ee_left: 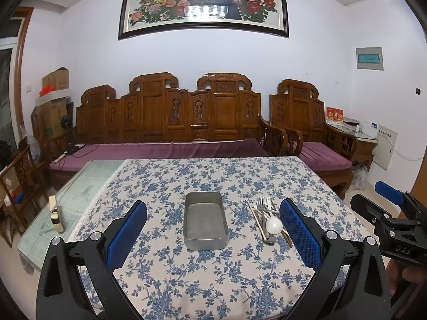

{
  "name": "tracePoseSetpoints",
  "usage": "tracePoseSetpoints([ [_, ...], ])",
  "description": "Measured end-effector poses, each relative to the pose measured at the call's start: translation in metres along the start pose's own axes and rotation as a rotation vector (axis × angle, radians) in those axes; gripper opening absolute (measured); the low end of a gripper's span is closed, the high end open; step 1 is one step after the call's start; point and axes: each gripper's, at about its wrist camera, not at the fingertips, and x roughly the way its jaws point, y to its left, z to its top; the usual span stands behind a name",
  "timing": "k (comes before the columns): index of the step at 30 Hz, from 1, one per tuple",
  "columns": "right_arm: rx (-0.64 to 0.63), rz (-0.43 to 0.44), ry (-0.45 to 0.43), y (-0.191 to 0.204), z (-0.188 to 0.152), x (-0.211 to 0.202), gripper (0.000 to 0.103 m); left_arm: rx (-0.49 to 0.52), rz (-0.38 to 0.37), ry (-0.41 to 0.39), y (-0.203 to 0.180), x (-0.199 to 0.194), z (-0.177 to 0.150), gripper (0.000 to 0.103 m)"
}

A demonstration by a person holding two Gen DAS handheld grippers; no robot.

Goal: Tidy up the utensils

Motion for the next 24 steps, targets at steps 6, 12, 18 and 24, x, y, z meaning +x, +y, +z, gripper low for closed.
tracePoseSetpoints([
  [6, -0.001, 0.001, 0.0, 0.0004, 0.0002, -0.0011, 0.1, 0.0, -0.003, -0.006, 0.0, -0.0011, 0.0008, 0.097],
  [12, 0.0, 0.0, -0.001, 0.0001, -0.0006, -0.0008, 0.1, 0.003, -0.004, -0.008, -0.0019, -0.0027, 0.0027, 0.097],
  [18, -0.001, 0.0, -0.002, 0.0001, 0.0007, -0.002, 0.1, 0.003, -0.003, -0.01, -0.0024, -0.0029, 0.0021, 0.097],
  [24, 0.0, 0.0, -0.002, -0.0003, 0.0006, -0.002, 0.1, 0.005, -0.002, -0.008, -0.0025, -0.0027, 0.0023, 0.097],
])
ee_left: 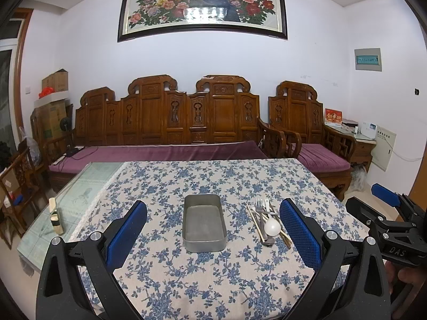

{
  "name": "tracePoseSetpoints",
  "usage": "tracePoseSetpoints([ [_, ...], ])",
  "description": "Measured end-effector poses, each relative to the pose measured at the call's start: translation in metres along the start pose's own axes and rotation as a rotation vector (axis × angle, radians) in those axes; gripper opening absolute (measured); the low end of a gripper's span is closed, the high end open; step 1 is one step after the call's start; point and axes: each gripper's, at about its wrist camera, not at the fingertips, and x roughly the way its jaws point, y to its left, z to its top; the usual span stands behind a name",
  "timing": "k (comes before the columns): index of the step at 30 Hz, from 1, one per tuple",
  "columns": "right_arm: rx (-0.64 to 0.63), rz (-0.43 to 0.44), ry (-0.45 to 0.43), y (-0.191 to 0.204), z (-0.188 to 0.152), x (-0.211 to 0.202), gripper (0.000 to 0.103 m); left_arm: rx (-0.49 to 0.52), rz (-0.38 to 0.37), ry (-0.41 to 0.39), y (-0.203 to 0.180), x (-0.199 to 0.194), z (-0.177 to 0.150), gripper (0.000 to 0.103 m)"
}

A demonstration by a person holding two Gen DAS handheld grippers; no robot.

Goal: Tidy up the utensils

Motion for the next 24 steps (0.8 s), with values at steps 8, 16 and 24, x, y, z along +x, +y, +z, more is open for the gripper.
tracePoseSetpoints([
  [8, -0.001, 0.001, 0.0, -0.0012, 0.0005, 0.0008, 0.1, 0.001, 0.0, -0.001, 0.0, 0.0, 0.0004, 0.097],
  [16, -0.002, -0.001, 0.0, -0.001, 0.0007, 0.0006, 0.1, 0.002, 0.0, -0.002, -0.0004, 0.0, 0.0008, 0.097],
  [24, -0.001, -0.001, 0.0, -0.0013, 0.0004, 0.0009, 0.1, 0.003, 0.0, -0.001, -0.0008, 0.0002, 0.0008, 0.097],
])
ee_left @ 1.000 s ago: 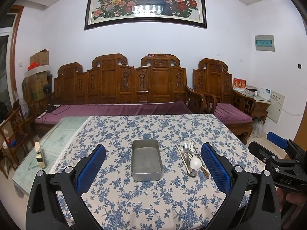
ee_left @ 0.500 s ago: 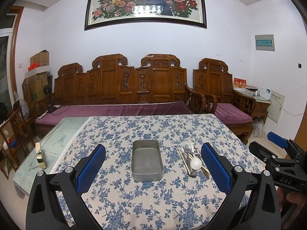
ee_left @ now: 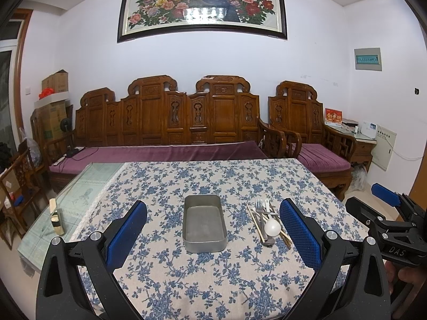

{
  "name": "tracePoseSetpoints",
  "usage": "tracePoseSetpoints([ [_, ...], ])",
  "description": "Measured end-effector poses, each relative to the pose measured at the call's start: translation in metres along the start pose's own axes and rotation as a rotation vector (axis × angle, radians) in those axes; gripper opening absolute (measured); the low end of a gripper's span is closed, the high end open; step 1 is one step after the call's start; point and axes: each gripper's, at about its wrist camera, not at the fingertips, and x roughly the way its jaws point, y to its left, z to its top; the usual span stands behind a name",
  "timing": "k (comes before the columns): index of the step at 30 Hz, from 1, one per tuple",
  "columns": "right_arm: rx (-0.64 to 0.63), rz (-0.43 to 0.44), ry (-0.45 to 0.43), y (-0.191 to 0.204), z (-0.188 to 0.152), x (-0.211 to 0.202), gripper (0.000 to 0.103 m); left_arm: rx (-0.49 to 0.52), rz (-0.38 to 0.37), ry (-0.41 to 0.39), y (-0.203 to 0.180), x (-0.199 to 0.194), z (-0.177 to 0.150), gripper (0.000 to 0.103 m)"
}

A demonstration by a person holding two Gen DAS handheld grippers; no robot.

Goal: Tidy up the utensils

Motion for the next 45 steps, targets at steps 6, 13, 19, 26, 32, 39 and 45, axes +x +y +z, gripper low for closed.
tracePoseSetpoints([
  [6, 0.0, 0.0, 0.0, 0.0, 0.0, 0.0, 0.1, -0.001, 0.0, -0.001, 0.0, 0.0, 0.0, 0.097],
  [13, 0.001, 0.0, 0.0, 0.0, 0.0, -0.001, 0.1, 0.0, -0.001, -0.001, -0.001, -0.001, 0.001, 0.097],
  [19, 0.0, 0.0, 0.0, 0.0, 0.0, -0.001, 0.1, 0.001, -0.001, 0.0, -0.002, 0.0, 0.001, 0.097],
  [26, 0.001, 0.001, 0.002, 0.0, 0.0, 0.0, 0.1, 0.004, -0.003, 0.007, -0.001, 0.001, -0.001, 0.097],
  [32, 0.001, -0.001, 0.01, -0.002, -0.002, 0.002, 0.1, 0.003, -0.006, 0.021, 0.001, 0.005, -0.005, 0.097],
  [39, -0.003, -0.009, 0.04, -0.01, -0.014, 0.02, 0.1, 0.007, -0.016, 0.071, 0.001, 0.028, -0.015, 0.097],
  [45, 0.004, -0.017, 0.104, -0.023, -0.03, 0.055, 0.092, 0.018, -0.04, 0.154, -0.002, 0.066, -0.032, 0.097],
])
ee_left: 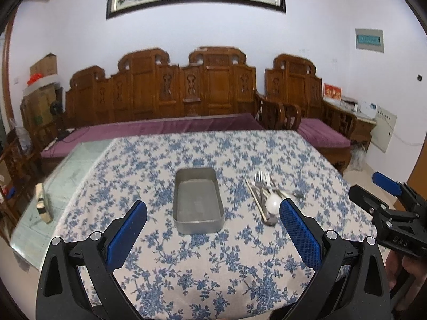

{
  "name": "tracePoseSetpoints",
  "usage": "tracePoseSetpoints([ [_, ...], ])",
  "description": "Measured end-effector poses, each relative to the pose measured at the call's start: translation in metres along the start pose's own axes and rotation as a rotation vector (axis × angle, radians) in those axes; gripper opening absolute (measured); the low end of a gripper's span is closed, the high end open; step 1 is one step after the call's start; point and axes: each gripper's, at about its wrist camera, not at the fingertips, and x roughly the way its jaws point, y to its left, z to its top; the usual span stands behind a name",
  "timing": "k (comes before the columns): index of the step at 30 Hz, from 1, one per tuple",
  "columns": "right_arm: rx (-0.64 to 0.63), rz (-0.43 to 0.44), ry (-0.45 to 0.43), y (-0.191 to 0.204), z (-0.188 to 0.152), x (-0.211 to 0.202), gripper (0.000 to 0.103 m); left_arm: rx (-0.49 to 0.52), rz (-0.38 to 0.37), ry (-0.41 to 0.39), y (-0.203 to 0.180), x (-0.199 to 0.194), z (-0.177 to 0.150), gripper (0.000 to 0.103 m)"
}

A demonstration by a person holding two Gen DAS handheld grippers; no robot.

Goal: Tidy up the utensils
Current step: 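Grasp a wooden chopstick with the left gripper while the right gripper grasps a steel spoon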

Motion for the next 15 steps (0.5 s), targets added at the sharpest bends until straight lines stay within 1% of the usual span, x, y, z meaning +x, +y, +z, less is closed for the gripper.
tracePoseSetpoints([
  [3, 0.002, -0.004, 0.035, -0.008, -0.006, 0.021, 0.085, 0.015, -0.01, 0.038, -0.005, 0.019, -0.005, 0.097],
  [5, 0.005, -0.003, 0.051, -0.012, -0.009, 0.033, 0.084, 0.022, -0.023, 0.064, -0.008, 0.034, -0.008, 0.096],
  [6, 0.006, -0.003, 0.057, -0.015, -0.011, 0.039, 0.081, 0.024, -0.031, 0.075, -0.009, 0.04, -0.008, 0.096],
  [8, 0.006, 0.006, 0.072, -0.02, -0.012, 0.052, 0.074, 0.031, -0.045, 0.093, -0.013, 0.053, -0.009, 0.096],
  [10, 0.008, 0.012, 0.082, -0.025, -0.013, 0.062, 0.072, 0.039, -0.054, 0.107, -0.017, 0.064, -0.008, 0.096],
  [11, 0.009, 0.021, 0.085, -0.029, -0.013, 0.069, 0.069, 0.042, -0.063, 0.114, -0.019, 0.069, -0.008, 0.096],
  [14, 0.01, 0.028, 0.104, -0.041, -0.012, 0.087, 0.064, 0.051, -0.088, 0.133, -0.025, 0.09, -0.007, 0.096],
  [15, 0.011, 0.036, 0.115, -0.046, -0.011, 0.095, 0.06, 0.054, -0.097, 0.138, -0.027, 0.096, -0.006, 0.096],
])
